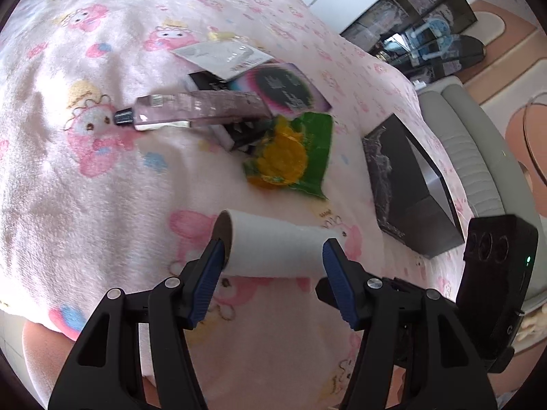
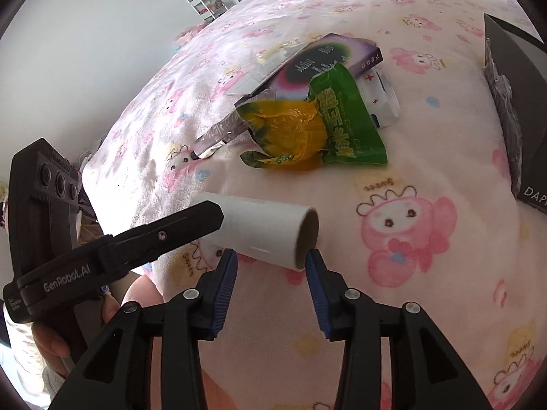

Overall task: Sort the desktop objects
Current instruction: 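Grasp the white paper roll with the right gripper, then lift the white roll and carry it toward the shoebox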

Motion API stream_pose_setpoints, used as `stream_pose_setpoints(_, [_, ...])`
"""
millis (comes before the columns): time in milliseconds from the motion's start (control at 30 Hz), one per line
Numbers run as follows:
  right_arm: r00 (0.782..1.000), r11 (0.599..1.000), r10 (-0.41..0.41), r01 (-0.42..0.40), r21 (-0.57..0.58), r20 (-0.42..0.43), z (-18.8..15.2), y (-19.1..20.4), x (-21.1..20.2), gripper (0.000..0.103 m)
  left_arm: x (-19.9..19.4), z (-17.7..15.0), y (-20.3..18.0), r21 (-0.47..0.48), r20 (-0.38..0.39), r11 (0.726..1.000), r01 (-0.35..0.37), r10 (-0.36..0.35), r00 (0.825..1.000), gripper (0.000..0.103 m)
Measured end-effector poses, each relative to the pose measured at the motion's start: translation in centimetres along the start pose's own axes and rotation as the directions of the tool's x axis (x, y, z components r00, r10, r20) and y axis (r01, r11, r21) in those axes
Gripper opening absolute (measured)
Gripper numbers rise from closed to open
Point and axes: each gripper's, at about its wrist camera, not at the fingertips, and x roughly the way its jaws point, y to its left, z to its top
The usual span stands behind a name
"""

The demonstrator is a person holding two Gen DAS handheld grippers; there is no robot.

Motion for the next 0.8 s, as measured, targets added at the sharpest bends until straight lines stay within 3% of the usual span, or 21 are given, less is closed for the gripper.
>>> stream_pose_setpoints(100, [0.999,0.999,-0.031,0.031,-0.009,0.031,-0.1,-0.1,-1.5,0.037,-0.1,-0.6,-1.2,0.014,-0.015,0.999,0.044,-0.044,0.999,0.06])
stream_pose_setpoints(333, [0.995,0.996,-0.086,0.085,0.033,0.052,0.4,-2.1,-2.5,0.037,0.3,-0.8,-0.9,-0.004,-0.014,1.0,-0.019,0.019,1.0,0.059])
stream_pose_setpoints(400, [0.996,0.996,-0.086,0.085,0.025,0.03,0.6,-2.3,-1.6,0.037,0.5,-1.0,-0.8,-0.002,-0.017,1.0,-0.03,0.03,0.999,0.044])
stream_pose_setpoints(467, [0.998,0.998,-0.065,0.065,0.016,0.011,0.7,-2.2,-0.8,0.037,0.6,-1.1,-0.7,0.002,-0.02,0.999,-0.041,0.041,0.999,0.038])
stream_pose_setpoints(600, [0.999,1.0,-0.027,0.027,-0.001,-0.018,0.8,-1.7,0.4,0.038,0.8,-1.3,-0.8,0.012,-0.021,0.998,-0.064,0.064,0.998,0.036])
stream_pose_setpoints(800, [0.998,0.998,-0.055,0.055,-0.036,0.023,0.3,-0.9,-1.2,0.032,0.0,-1.4,-2.0,0.04,-0.008,0.997,-0.071,0.071,0.997,0.032])
